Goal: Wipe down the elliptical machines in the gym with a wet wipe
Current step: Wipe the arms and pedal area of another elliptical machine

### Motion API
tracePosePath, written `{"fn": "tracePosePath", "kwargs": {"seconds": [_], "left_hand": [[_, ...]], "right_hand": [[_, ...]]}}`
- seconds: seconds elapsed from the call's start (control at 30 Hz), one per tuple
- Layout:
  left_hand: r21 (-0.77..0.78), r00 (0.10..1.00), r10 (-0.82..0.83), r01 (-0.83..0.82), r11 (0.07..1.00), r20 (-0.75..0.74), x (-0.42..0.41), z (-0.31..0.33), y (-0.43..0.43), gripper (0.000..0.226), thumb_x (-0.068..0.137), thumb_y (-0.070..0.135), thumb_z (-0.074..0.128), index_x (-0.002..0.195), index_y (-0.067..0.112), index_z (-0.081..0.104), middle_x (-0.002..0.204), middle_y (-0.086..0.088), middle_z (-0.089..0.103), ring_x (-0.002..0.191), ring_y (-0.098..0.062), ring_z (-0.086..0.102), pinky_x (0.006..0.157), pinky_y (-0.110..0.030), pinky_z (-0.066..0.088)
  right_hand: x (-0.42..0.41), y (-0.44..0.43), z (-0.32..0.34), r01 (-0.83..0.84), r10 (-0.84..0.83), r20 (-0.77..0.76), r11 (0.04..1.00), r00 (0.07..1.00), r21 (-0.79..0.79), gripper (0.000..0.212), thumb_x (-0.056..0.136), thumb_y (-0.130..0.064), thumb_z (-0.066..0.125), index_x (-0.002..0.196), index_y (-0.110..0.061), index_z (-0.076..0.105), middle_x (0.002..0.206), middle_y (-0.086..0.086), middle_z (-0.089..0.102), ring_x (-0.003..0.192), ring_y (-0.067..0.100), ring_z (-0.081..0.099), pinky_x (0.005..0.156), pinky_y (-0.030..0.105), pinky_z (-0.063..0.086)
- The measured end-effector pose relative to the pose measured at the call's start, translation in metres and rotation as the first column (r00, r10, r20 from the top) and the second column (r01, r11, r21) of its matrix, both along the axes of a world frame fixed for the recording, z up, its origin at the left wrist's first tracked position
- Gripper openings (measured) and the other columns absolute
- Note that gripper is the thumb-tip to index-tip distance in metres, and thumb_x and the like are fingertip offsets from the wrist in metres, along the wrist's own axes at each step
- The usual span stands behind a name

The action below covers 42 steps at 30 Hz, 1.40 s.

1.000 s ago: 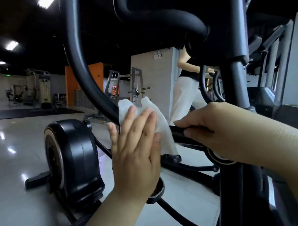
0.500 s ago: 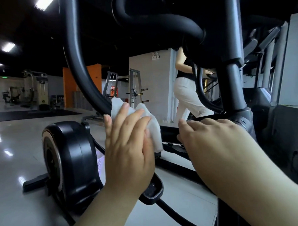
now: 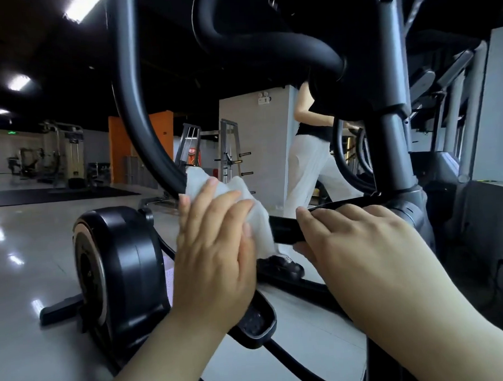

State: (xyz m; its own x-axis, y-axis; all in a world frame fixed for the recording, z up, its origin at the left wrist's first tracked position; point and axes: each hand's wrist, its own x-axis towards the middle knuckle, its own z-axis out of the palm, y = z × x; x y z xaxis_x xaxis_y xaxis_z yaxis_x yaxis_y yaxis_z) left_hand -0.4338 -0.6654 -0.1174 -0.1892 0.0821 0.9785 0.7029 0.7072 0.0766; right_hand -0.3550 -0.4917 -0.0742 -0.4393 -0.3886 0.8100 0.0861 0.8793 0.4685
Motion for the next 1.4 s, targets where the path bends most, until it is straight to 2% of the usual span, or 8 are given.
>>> {"fn": "tracePosePath", "kwargs": {"seconds": [0.2,0.37,0.6,0.8,1.07,1.17,1.33,1.4], "left_hand": [[-0.149,1.0,-0.008,0.005,0.989,-0.015,0.007,0.0,0.003,0.04,0.104,0.022,0.039,0.133,0.011,0.064,0.136,-0.003,0.062,0.143,-0.027,0.044,0.127,-0.043,0.007],[-0.084,0.997,0.083,-0.083,0.993,-0.002,0.0,0.009,-0.017,0.038,0.103,0.019,0.037,0.123,0.008,0.066,0.128,-0.005,0.064,0.14,-0.031,0.046,0.127,-0.046,0.003],[-0.039,1.0,-0.012,0.013,0.999,0.014,0.006,0.006,0.002,0.036,0.099,0.015,0.039,0.121,0.007,0.067,0.127,-0.005,0.064,0.14,-0.031,0.045,0.127,-0.042,0.001],[-0.241,0.998,-0.065,0.057,0.969,-0.025,0.013,-0.001,0.014,0.043,0.1,0.018,0.041,0.138,0.012,0.061,0.14,-0.002,0.06,0.144,-0.026,0.044,0.127,-0.044,0.008],[-0.098,1.0,0.02,-0.019,0.995,0.001,0.004,0.008,0.005,0.04,0.104,0.024,0.034,0.123,0.011,0.067,0.128,-0.003,0.065,0.143,-0.028,0.043,0.127,-0.045,-0.001],[-0.189,0.999,0.013,-0.021,0.982,-0.039,0.004,0.006,0.003,0.04,0.106,0.028,0.035,0.128,0.013,0.066,0.131,-0.001,0.064,0.142,-0.025,0.044,0.127,-0.041,-0.001],[-0.153,0.992,0.115,-0.122,0.981,-0.055,-0.012,0.013,-0.035,0.039,0.105,0.023,0.037,0.131,0.013,0.063,0.142,-0.002,0.058,0.149,-0.025,0.035,0.126,-0.047,-0.001],[-0.068,0.995,0.092,-0.093,0.993,-0.029,-0.012,0.012,-0.033,0.039,0.103,0.019,0.038,0.131,0.011,0.063,0.148,-0.004,0.054,0.153,-0.025,0.028,0.127,-0.048,-0.001]], "right_hand": [[0.0,-0.008,0.01,-0.019,0.023,0.086,0.998,0.996,-0.052,0.031,0.069,-0.033,0.088,0.091,-0.015,0.073,0.068,-0.004,0.069,0.056,0.023,0.067,0.052,0.028,0.037],[0.02,0.003,0.022,-0.013,0.052,0.167,0.974,0.985,-0.225,0.039,0.09,-0.06,0.035,0.098,-0.034,0.063,0.098,-0.017,0.064,0.092,0.015,0.066,0.06,0.027,0.029],[0.01,0.013,0.0,-0.167,0.181,0.03,0.949,0.983,-0.268,0.022,0.078,-0.036,0.072,0.087,-0.017,0.077,0.089,-0.002,0.073,0.073,0.033,0.067,0.061,0.036,0.056],[0.012,0.016,-0.005,-0.217,0.208,-0.061,0.951,0.976,-0.223,0.021,0.088,-0.038,0.064,0.093,-0.022,0.077,0.095,-0.009,0.071,0.078,0.027,0.065,0.063,0.031,0.051],[-0.001,-0.011,0.006,-0.013,0.015,0.013,0.993,1.0,-0.114,0.025,0.08,-0.04,0.063,0.072,-0.017,0.071,0.057,-0.001,0.063,0.051,0.026,0.064,0.053,0.026,0.027],[-0.014,-0.023,0.002,-0.089,0.088,-0.037,0.995,0.995,-0.038,0.048,0.079,-0.015,0.037,0.1,0.005,0.075,0.062,0.009,0.067,0.048,0.027,0.064,0.046,0.026,0.039],[-0.017,-0.012,-0.005,0.019,-0.019,-0.002,0.998,1.0,0.066,0.058,0.071,-0.016,0.083,0.119,0.012,0.066,0.075,0.016,0.069,0.056,0.03,0.065,0.049,0.032,0.044],[-0.017,-0.017,-0.006,0.013,-0.013,0.005,1.0,1.0,0.026,0.052,0.07,-0.016,0.082,0.114,0.01,0.069,0.071,0.014,0.067,0.055,0.03,0.064,0.048,0.032,0.044]]}}
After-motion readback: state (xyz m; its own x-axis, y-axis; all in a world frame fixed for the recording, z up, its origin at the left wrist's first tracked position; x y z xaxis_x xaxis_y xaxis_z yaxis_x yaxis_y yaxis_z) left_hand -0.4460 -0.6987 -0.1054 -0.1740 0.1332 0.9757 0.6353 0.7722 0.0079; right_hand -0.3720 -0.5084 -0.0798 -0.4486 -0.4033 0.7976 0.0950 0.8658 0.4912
